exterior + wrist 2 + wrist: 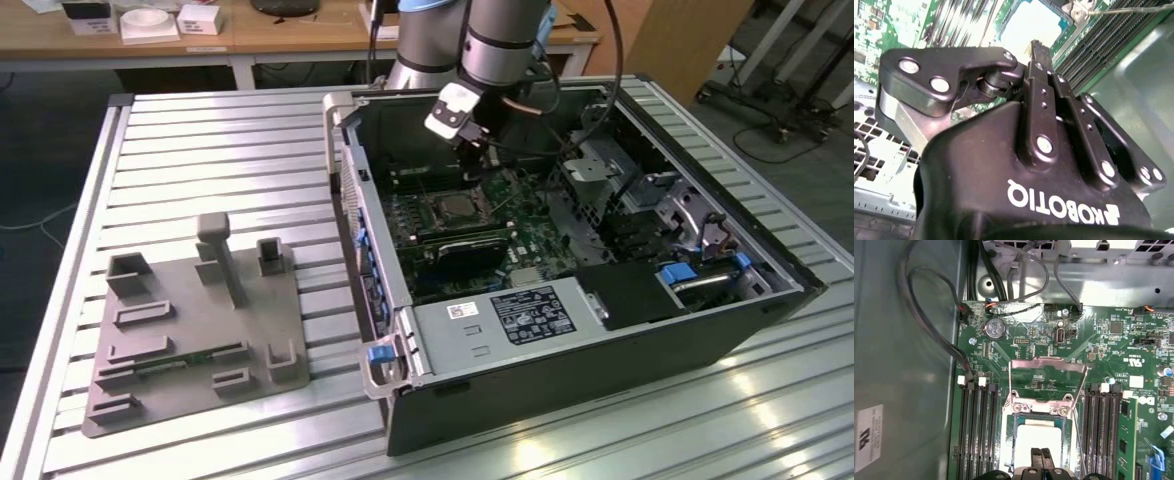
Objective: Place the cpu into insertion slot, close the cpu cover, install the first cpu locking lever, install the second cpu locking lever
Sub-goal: 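Close the cpu cover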
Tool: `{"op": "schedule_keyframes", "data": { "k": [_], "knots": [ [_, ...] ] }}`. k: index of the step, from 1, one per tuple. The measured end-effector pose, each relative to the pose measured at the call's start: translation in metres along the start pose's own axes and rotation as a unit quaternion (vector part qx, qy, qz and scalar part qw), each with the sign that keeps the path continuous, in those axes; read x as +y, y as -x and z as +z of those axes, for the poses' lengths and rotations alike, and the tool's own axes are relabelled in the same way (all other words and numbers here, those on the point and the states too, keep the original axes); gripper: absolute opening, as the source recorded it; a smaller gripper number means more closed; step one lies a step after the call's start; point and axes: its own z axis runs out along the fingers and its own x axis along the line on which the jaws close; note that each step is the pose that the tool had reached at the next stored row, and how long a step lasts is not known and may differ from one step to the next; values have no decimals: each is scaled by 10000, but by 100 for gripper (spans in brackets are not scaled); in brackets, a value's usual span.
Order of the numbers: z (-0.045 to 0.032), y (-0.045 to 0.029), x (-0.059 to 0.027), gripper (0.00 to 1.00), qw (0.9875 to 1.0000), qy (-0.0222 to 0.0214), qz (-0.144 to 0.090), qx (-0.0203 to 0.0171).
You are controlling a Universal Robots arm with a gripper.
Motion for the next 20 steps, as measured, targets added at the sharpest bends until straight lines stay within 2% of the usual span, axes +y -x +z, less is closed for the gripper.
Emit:
{"op": "schedule_keyframes", "data": {
  "k": [6,9,10,13,14,20],
  "knots": [
    [-81,0,0,10,10000,1,0,1],
    [-93,0,0,10,10000,9,0,2],
    [-93,0,-1,10,10000,22,0,1],
    [-94,1,-2,10,9999,111,1,-4],
    [-93,0,-1,10,9999,129,1,-4],
    [-99,0,3,10,9999,142,1,-6]
  ]
}}
